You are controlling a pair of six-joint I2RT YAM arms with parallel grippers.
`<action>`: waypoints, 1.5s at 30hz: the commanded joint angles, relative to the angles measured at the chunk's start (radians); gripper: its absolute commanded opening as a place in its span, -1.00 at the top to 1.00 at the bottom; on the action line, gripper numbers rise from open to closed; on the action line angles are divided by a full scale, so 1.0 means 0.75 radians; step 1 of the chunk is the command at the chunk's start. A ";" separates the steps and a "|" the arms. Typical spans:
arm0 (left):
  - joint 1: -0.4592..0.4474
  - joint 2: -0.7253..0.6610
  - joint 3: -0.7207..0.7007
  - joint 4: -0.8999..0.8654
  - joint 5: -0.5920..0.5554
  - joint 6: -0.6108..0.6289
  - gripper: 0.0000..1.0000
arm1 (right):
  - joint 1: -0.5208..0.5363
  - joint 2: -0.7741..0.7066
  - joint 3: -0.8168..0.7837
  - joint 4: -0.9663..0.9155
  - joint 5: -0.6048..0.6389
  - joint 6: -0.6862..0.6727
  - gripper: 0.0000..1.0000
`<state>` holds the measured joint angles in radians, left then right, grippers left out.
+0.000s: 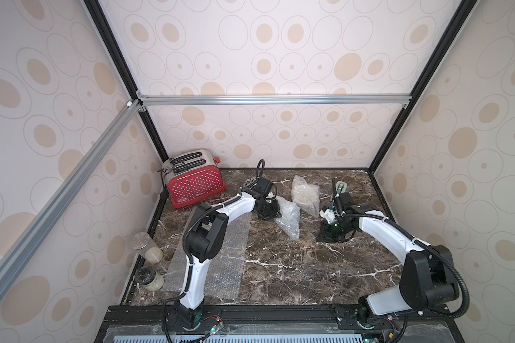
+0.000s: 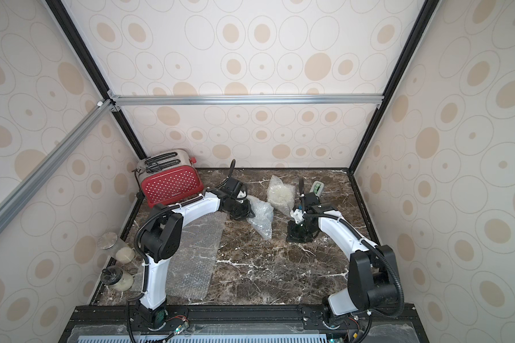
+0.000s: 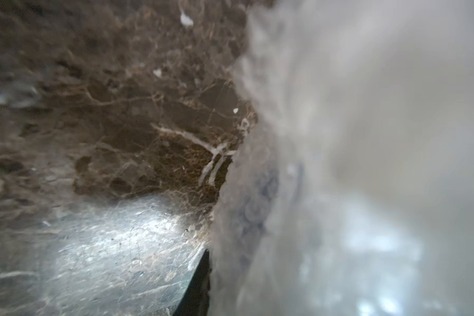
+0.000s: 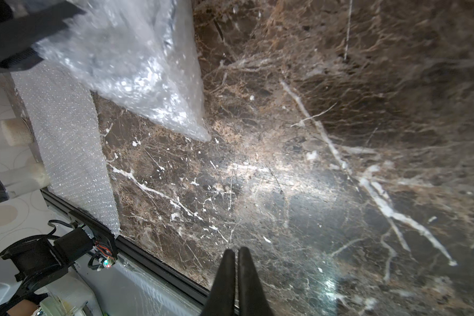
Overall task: Wrap bowls in bubble wrap
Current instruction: Move the bubble-wrapped bowl to the center of the board.
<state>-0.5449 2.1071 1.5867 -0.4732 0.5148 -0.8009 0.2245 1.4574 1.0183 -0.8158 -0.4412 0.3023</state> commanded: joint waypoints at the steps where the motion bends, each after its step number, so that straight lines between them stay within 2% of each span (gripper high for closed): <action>1: -0.005 -0.031 0.031 0.054 0.117 -0.052 0.48 | -0.024 -0.032 -0.022 -0.023 0.037 -0.012 0.82; 8: -0.044 0.043 0.046 0.092 0.134 -0.110 0.24 | -0.040 -0.071 -0.010 -0.013 0.062 0.003 0.82; 11: -0.044 0.046 0.054 0.101 0.124 -0.118 0.06 | -0.046 -0.093 -0.011 -0.033 0.100 -0.004 0.82; 14: -0.044 0.043 0.071 0.051 0.113 -0.086 -0.21 | -0.051 -0.110 -0.019 -0.030 0.102 0.000 0.82; 21: -0.033 -0.089 -0.007 -0.038 -0.006 -0.002 -0.48 | -0.054 -0.107 -0.010 -0.025 0.086 0.006 0.81; 29: -0.017 -0.295 -0.178 -0.091 -0.099 0.037 -0.62 | -0.051 -0.086 0.013 -0.021 0.072 0.011 0.81; 34: -0.004 -0.419 -0.266 -0.083 -0.163 0.039 -0.63 | -0.040 -0.058 0.039 0.004 0.033 0.020 0.80; 45: 0.054 -0.654 -0.561 0.084 -0.308 -0.017 -0.61 | 0.067 0.085 0.252 0.049 0.055 0.057 0.80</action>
<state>-0.5274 1.6802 1.2053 -0.4492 0.3401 -0.7971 0.2600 1.4857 1.1622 -0.7887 -0.3927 0.3328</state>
